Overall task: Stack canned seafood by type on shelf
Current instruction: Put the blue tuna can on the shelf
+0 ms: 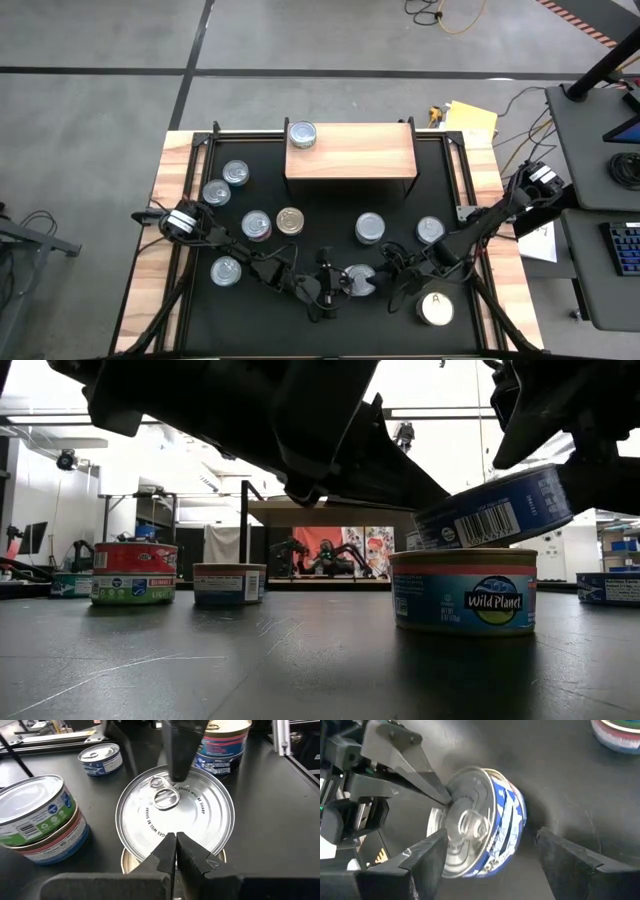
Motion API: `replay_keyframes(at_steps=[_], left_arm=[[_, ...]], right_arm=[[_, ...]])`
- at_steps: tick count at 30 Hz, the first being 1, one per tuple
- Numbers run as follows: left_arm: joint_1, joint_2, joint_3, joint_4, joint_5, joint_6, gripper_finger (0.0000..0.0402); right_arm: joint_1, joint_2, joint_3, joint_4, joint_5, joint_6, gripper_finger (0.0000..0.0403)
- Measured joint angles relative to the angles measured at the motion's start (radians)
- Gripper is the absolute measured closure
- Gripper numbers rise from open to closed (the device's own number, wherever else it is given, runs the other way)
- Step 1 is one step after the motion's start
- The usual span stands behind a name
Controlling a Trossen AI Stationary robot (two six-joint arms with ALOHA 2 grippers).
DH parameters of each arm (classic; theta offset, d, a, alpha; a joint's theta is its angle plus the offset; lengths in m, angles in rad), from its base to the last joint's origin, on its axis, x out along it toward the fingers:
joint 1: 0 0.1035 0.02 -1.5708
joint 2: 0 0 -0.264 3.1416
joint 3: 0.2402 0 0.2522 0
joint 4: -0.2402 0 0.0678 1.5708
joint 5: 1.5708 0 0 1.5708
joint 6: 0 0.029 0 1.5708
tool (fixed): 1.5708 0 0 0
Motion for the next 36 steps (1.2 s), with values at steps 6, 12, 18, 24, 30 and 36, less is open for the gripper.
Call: replay_keyframes(at_steps=[6,12,18,24,30,36], left_arm=[[0.000,0.000,0.000,-0.006,-0.005,-0.008,0.0401],[-0.001,-0.001,-0.001,-0.007,-0.006,-0.008,0.0401],[-0.001,0.001,-0.003,0.021,-0.008,-0.006,0.0401],[-0.007,-0.003,-0.004,0.036,-0.021,0.006,0.0398],[-0.011,-0.053,-0.005,0.004,-0.018,0.055,0.0368],[-0.015,-0.139,-0.005,-0.122,-0.020,0.140,0.0334]], right_arm=[[0.000,0.037,0.000,0.034,-0.018,0.026,0.0106],[0.000,0.066,-0.002,0.125,-0.010,-0.008,0.0117],[0.000,0.069,-0.002,0.110,0.006,-0.003,0.0167],[0.000,0.065,-0.001,0.108,0.030,0.008,0.0247],[-0.001,0.041,0.000,0.105,0.046,-0.019,0.0257],[0.000,-0.017,-0.001,0.038,0.060,-0.072,0.0265]])
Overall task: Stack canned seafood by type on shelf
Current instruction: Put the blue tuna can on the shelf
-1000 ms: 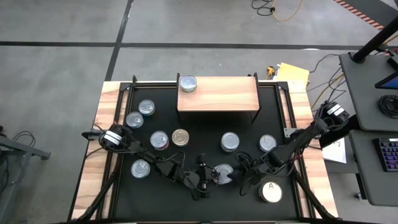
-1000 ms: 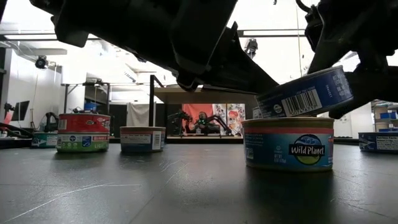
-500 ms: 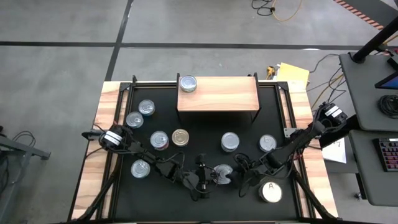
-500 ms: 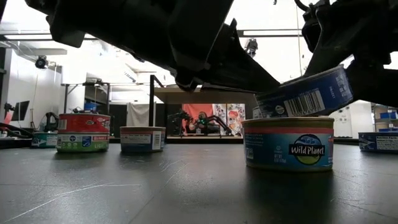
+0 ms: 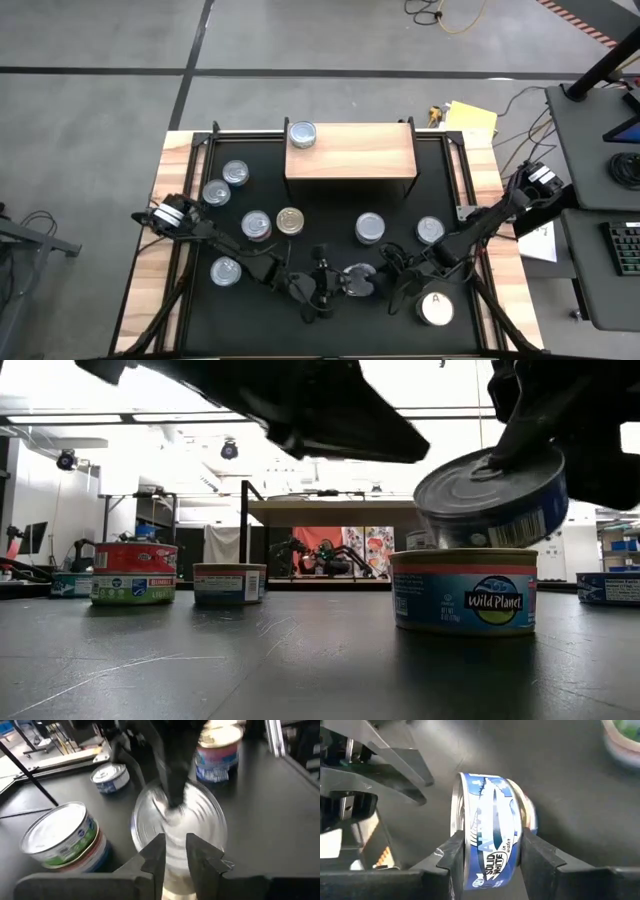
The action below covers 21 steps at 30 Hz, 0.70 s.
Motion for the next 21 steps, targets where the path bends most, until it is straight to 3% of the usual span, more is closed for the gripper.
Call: replay_keyframes(at_steps=[6,11,17,21], left_arm=[[-0.001,-0.139,-0.007,-0.203,-0.015,0.044,0.0320],[-0.003,-0.325,-0.109,-0.207,-0.031,0.108,0.0319],[0.004,-0.572,-0.352,0.071,0.024,0.126,0.0319],[0.020,-0.669,-0.502,0.303,0.062,0.129,0.0319]], right_arm=[[-0.001,-0.095,0.000,-0.039,0.095,-0.128,0.0265],[-0.018,-0.158,-0.001,-0.039,0.159,-0.263,0.0265],[-0.080,-0.198,-0.002,-0.020,0.157,-0.402,0.0265],[-0.173,-0.221,-0.002,0.021,0.078,-0.554,0.0265]])
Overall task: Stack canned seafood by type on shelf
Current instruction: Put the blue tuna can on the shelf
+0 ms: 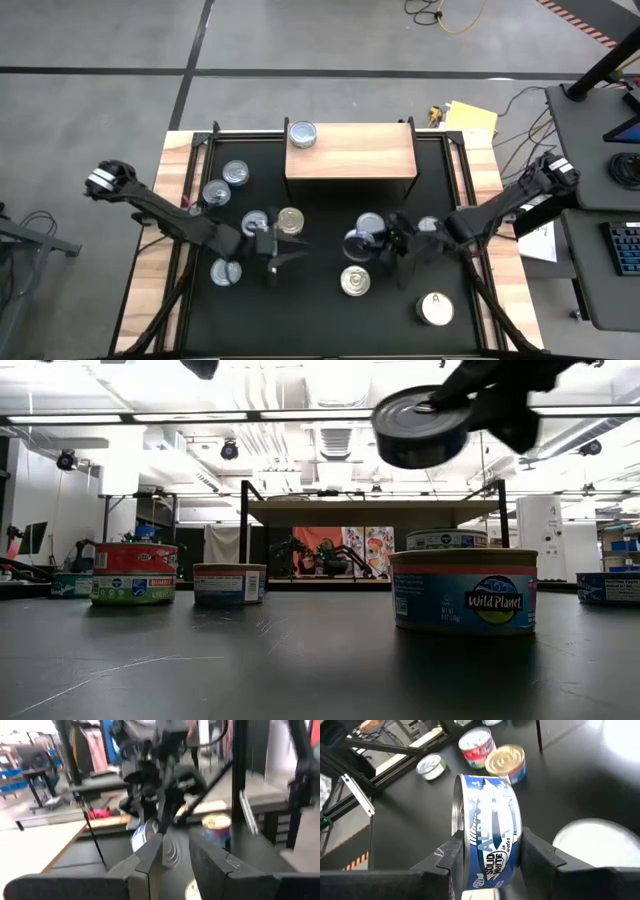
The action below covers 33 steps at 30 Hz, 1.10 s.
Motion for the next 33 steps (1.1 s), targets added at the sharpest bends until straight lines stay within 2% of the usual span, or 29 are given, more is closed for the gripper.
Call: replay_keyframes(at_steps=[6,11,19,27,33], left_arm=[[0.038,-0.016,-0.113,0.176,0.001,-0.044,0.0309],[0.049,0.038,-0.122,0.199,0.005,-0.123,0.0277],[0.055,0.217,-0.045,0.250,0.012,-0.210,0.0187],[0.059,0.333,0.038,0.267,0.035,-0.202,0.0108],[0.064,0.373,0.073,0.272,0.061,-0.209,0.0091]], right_arm=[[-0.147,0.006,-0.003,0.071,-0.173,-0.145,0.0265],[-0.156,0.046,-0.023,0.247,-0.244,-0.291,0.0265],[-0.110,0.126,-0.057,0.511,-0.253,-0.457,0.0265],[-0.095,0.139,-0.056,0.525,-0.252,-0.515,0.0265],[-0.095,0.134,-0.055,0.543,-0.260,-0.588,0.0265]])
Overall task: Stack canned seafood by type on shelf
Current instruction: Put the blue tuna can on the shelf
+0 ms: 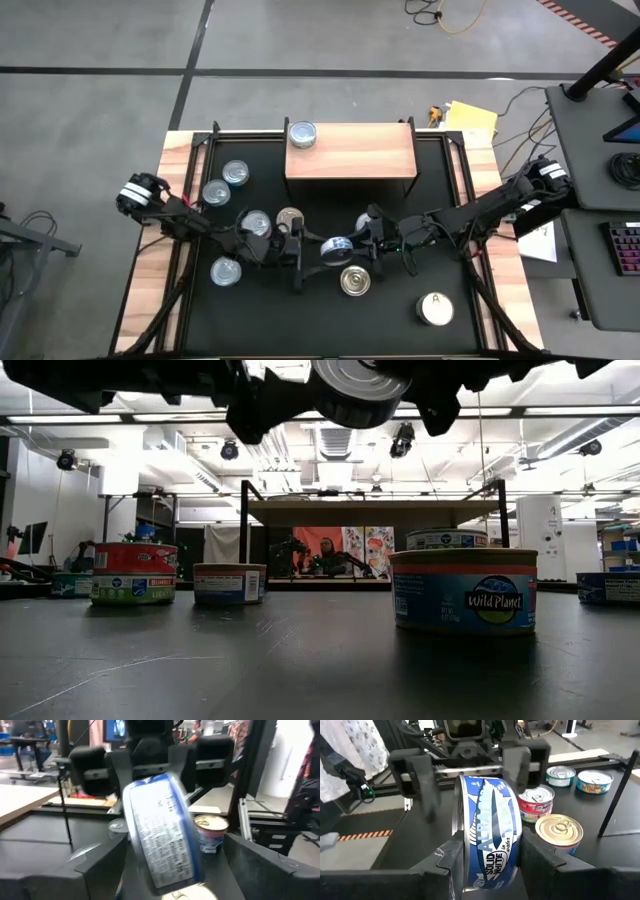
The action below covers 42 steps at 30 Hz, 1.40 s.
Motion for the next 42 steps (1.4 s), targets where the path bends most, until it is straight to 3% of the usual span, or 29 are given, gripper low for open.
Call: replay_keyframes(at_steps=[7,16,23,32,38,42], left_arm=[[0.008,0.008,0.013,0.006,0.001,0.003,0.0126],[0.014,0.006,0.012,-0.009,-0.001,-0.021,0.0277],[0.018,0.006,0.010,-0.007,-0.031,-0.028,0.0275],[0.020,-0.004,0.008,-0.009,-0.066,-0.040,0.0275],[0.020,-0.043,-0.010,-0.011,-0.231,-0.113,0.0275],[0.023,-0.110,-0.020,-0.030,-0.239,-0.218,0.0275]], right_arm=[[0.000,0.004,0.002,0.002,0.000,-0.040,0.0265],[0.000,0.004,0.002,-0.001,0.007,-0.050,0.0253],[0.000,-0.007,0.002,0.002,0.027,-0.028,0.0241],[0.000,-0.066,0.004,-0.014,0.058,-0.020,0.0170],[0.017,-0.114,0.004,-0.064,0.060,-0.070,0.0132],[0.072,-0.137,0.004,-0.067,0.061,-0.188,0.0130]])
